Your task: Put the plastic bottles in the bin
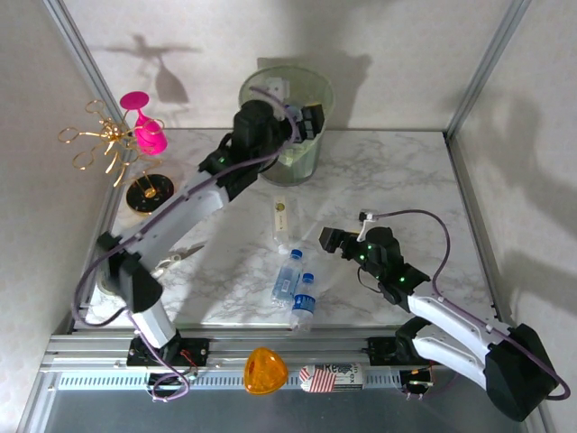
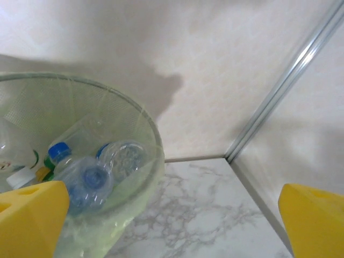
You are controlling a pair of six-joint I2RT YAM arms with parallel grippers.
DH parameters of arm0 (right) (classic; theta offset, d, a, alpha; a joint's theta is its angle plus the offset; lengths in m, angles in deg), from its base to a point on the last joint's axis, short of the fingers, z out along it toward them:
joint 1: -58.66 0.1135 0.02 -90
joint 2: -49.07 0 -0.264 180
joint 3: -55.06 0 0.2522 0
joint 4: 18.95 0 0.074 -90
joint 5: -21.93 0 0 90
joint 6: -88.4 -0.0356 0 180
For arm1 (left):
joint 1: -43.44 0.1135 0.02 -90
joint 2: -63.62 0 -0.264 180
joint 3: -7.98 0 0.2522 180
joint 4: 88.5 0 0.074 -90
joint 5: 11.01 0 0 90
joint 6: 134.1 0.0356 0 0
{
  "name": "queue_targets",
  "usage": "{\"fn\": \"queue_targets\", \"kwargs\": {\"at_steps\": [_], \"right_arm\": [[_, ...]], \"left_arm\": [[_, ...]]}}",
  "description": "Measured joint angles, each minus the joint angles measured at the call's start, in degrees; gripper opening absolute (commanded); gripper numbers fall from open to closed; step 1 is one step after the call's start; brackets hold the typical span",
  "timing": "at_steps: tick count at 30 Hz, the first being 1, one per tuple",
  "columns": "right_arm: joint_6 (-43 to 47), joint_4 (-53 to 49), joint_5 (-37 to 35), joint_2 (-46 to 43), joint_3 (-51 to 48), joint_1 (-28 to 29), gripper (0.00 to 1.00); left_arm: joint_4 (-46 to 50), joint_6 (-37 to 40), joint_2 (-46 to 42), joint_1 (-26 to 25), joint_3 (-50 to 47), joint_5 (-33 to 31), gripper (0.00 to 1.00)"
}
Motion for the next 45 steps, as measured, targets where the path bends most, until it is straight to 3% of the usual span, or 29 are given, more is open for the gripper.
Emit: {"fn": "queue_targets", "kwargs": {"at_steps": [9,18,24,34,45], "right_arm": [[-3.43,-5.75,2.36,4.24,0.11,13.03,0.96],[-8.59,-15.19,2.6,8.04,1.68,25.49,0.97],[-13.35,-18.6,2.36,11.1,1.86,31.52,0.98],[-15.19,-24.24,-1.01,19.1,7.98,32.96,0.92],[-15.85,-25.64,-3.32,19.56,7.93,33.11,0.66]], "left_arm": [[-20.61,-9.01,-20.33,-0.98,-38.77,-1.7,1.0],[-24.79,-21.57,-33.4,-2.58,-64.0,-6.82,1.0],[-24.61,-27.65,-37.7,-3.8,-71.69,-9.07,1.0],[-25.57,-29.77,-37.75,-4.04,-72.98,-11.93,1.0],[-26.14,-31.04,-36.44,-4.72,-73.0,-12.13,1.0]]}}
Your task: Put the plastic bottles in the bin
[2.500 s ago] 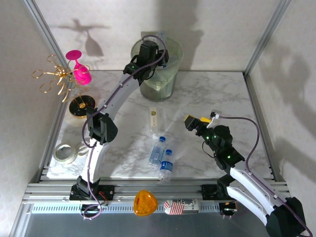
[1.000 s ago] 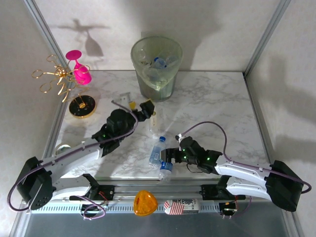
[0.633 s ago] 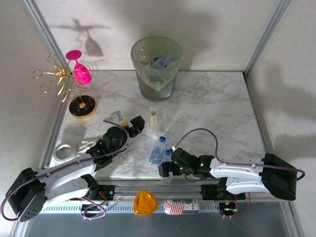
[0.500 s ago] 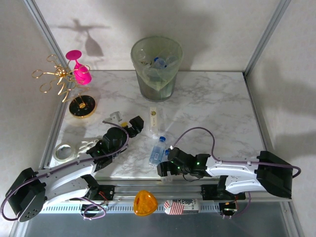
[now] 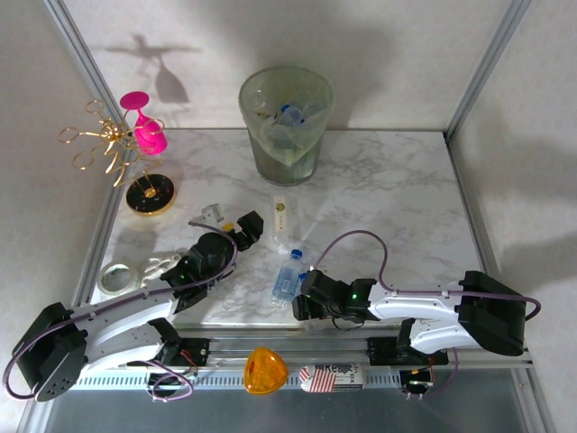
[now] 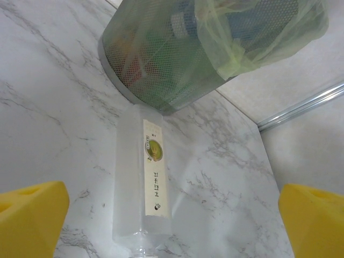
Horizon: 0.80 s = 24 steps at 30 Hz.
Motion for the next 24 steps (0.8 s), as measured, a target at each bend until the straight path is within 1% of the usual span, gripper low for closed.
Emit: {"fn": "queue_targets", "kwargs": {"at_steps": [6,12,16,19,24], "right_arm": [[0.2,-0.44,-0.74,-0.28,-0.28,0.0,0.55],[0.26,0.7,-1.55,-1.79,-0.96,0.0,0.52],[0.72,1.62,-3.37,-5.09,-0.98,-0.5,0.5],[1.84,4.42,-4.44,-7.76,-0.98,-3.19,0.5],[6.71,9.53,-6.36,-8.7,0.02,-11.1,0.49]], "left_arm": [[0.0,-0.52,-0.09,-0.09,-0.02,-0.85,1.0],[0.0,-0.66,-0.48,-0.17,-0.02,-2.16,1.0],[-0.13,-0.87,-0.74,-0.17,-0.42,-2.99,1.0],[-0.24,-1.09,-0.85,-0.2,-1.33,-3.3,1.0],[-0.24,-1.38,-1.01,-0.17,-2.19,-3.89,1.0]]}}
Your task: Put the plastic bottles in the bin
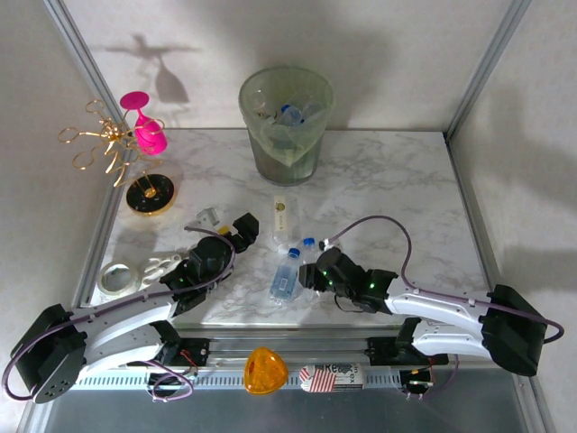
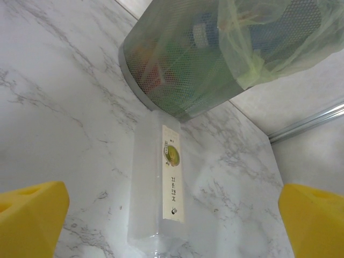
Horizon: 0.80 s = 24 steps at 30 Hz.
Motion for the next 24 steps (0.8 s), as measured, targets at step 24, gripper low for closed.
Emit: {"fn": "queue_targets", "kwargs": {"at_steps": [24], "right_arm": [[36.81,6.95,7.93,33.05,63.52,-29.07,0.51]], "left_arm": [[4.44,-0.55,-12.09,-0.22,-5.31,-4.92,1.0]]}}
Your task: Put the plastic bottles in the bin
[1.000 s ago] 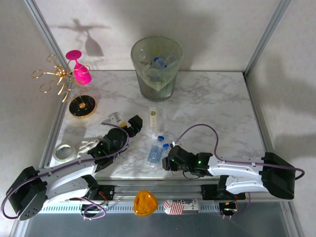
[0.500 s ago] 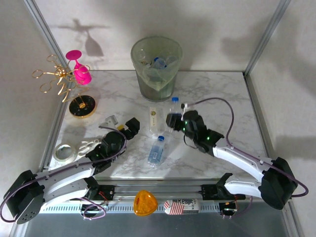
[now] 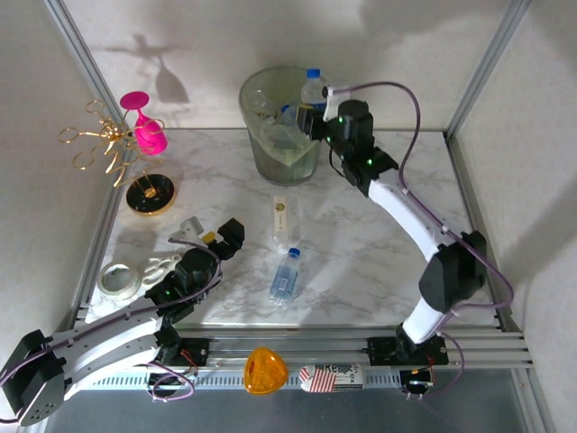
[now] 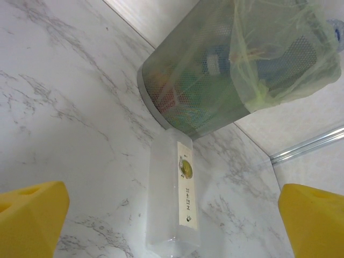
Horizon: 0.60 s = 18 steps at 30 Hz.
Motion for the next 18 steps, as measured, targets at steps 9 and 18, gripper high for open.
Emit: {"fn": "queue_targets", "kwargs": {"at_steps": [9,18], "right_arm": [[6.01,-8.85,0.61,19.76,29.35,-4.26,0.51],[8.2,-12.61,3.65,28.02,38.27,-5.27,0.54]], "left_arm": [[3.87,0.0,-3.58,0.0,-0.37,-0.02,1.0],[6.62,0.0,-7.67,0.0,-0.81,-0.2,1.0]]}}
